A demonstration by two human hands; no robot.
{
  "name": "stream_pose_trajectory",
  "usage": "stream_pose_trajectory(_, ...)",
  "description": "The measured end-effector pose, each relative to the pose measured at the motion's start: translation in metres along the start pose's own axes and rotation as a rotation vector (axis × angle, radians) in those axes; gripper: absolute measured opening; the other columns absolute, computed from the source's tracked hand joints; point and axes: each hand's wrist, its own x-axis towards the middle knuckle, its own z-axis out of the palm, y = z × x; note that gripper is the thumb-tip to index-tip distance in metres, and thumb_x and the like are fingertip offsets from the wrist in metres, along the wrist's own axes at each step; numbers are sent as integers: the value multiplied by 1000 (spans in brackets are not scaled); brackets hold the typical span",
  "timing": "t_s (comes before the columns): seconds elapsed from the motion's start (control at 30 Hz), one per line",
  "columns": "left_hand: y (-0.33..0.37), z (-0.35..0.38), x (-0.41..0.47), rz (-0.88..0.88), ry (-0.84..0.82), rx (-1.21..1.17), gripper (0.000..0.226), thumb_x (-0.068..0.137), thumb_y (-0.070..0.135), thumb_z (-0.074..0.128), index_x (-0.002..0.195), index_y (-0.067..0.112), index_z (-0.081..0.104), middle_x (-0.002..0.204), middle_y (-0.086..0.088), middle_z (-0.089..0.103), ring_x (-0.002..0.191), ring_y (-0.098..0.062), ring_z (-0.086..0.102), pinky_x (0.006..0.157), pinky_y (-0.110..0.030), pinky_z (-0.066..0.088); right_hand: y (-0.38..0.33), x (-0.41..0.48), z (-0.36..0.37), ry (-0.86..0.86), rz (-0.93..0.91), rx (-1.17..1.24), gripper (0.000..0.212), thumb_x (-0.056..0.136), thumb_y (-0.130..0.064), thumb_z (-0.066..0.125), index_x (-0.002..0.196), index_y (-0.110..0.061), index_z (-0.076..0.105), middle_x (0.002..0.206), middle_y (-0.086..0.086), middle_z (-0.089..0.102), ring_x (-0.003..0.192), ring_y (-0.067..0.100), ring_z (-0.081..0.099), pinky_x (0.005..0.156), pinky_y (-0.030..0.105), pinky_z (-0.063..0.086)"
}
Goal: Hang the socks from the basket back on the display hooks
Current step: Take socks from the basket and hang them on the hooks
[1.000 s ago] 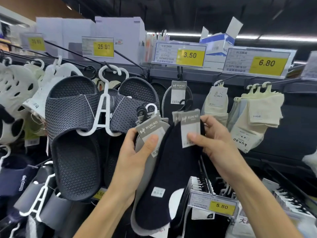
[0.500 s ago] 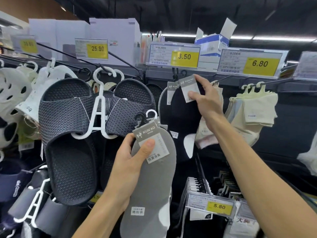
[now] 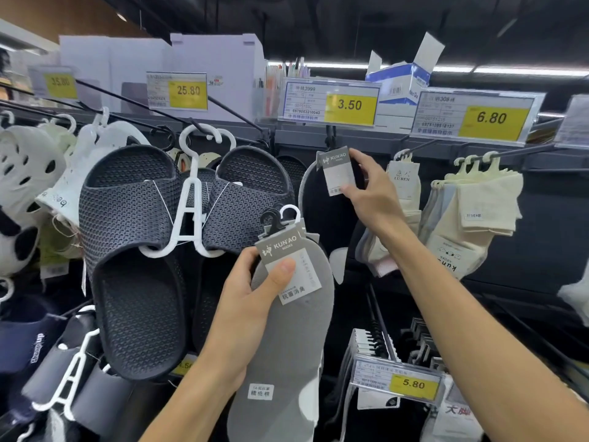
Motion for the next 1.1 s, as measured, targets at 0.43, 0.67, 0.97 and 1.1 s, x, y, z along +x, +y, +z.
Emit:
stream_pose_trajectory(0.43, -6, 16, 5, -14, -40, -76, 30, 89, 38, 68, 117, 27, 66, 112, -4, 76, 102, -21, 73, 77, -26, 59, -40, -146, -18, -118, -143, 59, 51, 69, -48, 81, 113, -44, 57, 101, -17, 56, 88, 10, 57, 67, 11, 43)
stream_pose_trajectory(0.67, -8, 16, 2, -121, -58, -170, 45, 92, 55, 51, 114, 20, 68, 111, -10, 75, 100, -23, 72, 77, -34, 61, -26, -140, -21, -130, -81, 172, 45, 70, -36, 78, 109, -48, 59, 103, -19, 61, 91, 5, 58, 66, 10, 48)
stream_pose_trajectory(0.97, -4, 14, 5, -78, -44, -148, 37, 83, 51, 59, 109, 26, 67, 103, -1, 76, 88, -11, 71, 68, -24, 58, -19, -145, -21, -146, -39, 248, 38, 73, -42, 73, 108, -52, 61, 104, -19, 67, 92, 4, 62, 74, 21, 57)
stream_pose_trajectory(1.1, -4, 16, 6, -89, -14, -175, 30, 85, 47, 66, 107, 26, 66, 100, -3, 77, 82, -13, 72, 64, -27, 58, -23, -148, -22, -167, -85, 200, 39, 78, -37, 72, 107, -59, 58, 107, -24, 64, 97, 3, 60, 73, 14, 52)
